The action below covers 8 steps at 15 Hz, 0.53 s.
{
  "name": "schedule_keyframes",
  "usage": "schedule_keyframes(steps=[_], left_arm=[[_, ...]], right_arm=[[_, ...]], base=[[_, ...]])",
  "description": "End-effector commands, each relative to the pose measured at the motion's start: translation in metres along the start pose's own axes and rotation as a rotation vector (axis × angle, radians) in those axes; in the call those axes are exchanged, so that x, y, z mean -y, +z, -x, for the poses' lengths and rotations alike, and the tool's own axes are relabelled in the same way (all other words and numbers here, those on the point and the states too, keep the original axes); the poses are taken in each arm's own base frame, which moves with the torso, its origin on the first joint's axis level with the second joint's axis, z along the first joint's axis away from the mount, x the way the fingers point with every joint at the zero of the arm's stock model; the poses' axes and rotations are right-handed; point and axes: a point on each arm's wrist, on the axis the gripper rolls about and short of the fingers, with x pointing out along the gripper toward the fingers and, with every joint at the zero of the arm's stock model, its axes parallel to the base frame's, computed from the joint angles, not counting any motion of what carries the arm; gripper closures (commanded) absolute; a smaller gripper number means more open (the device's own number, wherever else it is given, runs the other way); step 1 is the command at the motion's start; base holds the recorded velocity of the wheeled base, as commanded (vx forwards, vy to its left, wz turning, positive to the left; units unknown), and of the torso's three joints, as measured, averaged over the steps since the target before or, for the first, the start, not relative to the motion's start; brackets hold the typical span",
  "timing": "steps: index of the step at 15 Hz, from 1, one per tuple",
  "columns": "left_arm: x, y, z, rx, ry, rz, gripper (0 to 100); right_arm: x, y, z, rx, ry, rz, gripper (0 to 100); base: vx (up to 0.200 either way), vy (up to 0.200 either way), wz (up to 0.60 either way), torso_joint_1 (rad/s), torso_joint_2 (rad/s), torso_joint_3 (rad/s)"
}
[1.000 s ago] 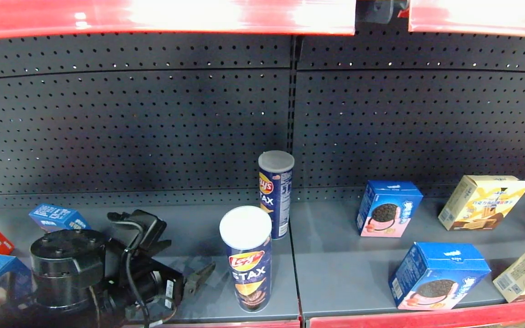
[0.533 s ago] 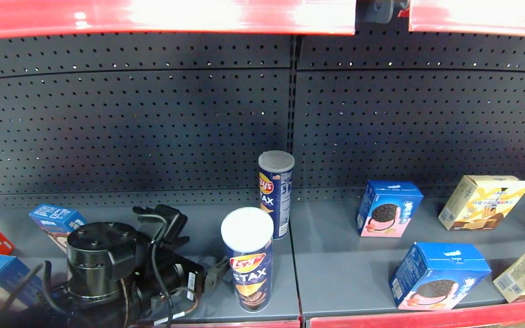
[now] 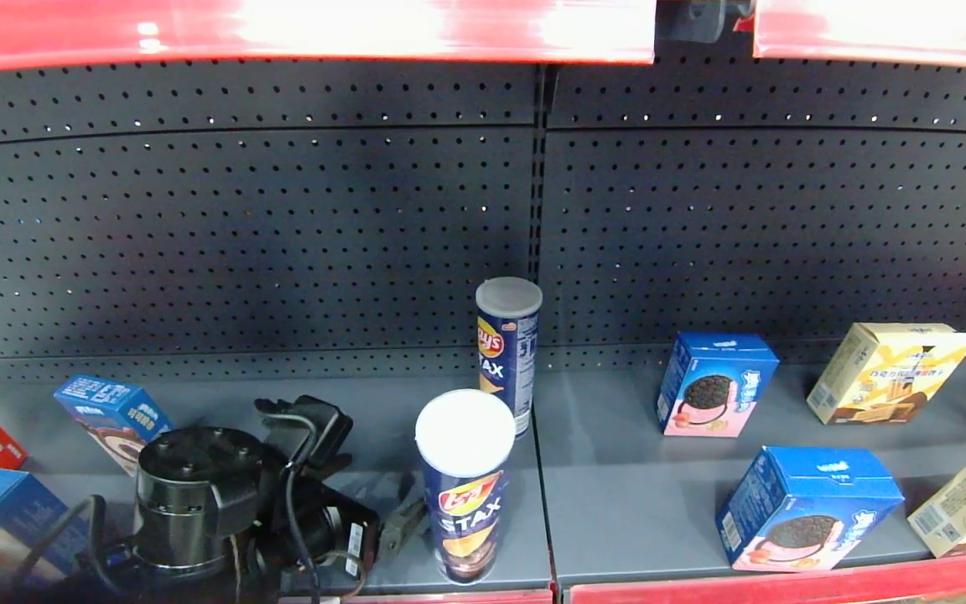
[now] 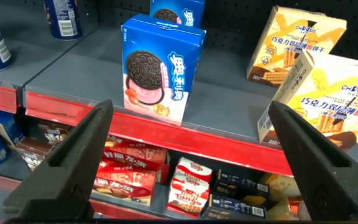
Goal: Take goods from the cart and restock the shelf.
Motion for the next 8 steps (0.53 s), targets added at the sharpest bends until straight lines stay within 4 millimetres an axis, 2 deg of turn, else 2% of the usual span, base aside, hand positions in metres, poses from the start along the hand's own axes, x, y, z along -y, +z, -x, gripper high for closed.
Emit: schedule_keyframes(steps=[1, 8], left_arm=[[-0.003, -0.009, 0.005, -0.032, 0.016, -0.003, 0], [-0.006, -0.021, 0.016, -0.073, 0.029, -0.012, 0]], right_arm=[[0.000, 0.000, 0.000, -0.001, 0.001, 0.001, 0], [0.000, 0.000, 0.000, -0.001, 0.001, -0.001, 0]], base=[[0.000, 0.000, 0.00, 0.000, 0.00, 0.000], [0.000, 0.000, 0.00, 0.000, 0.00, 0.000]])
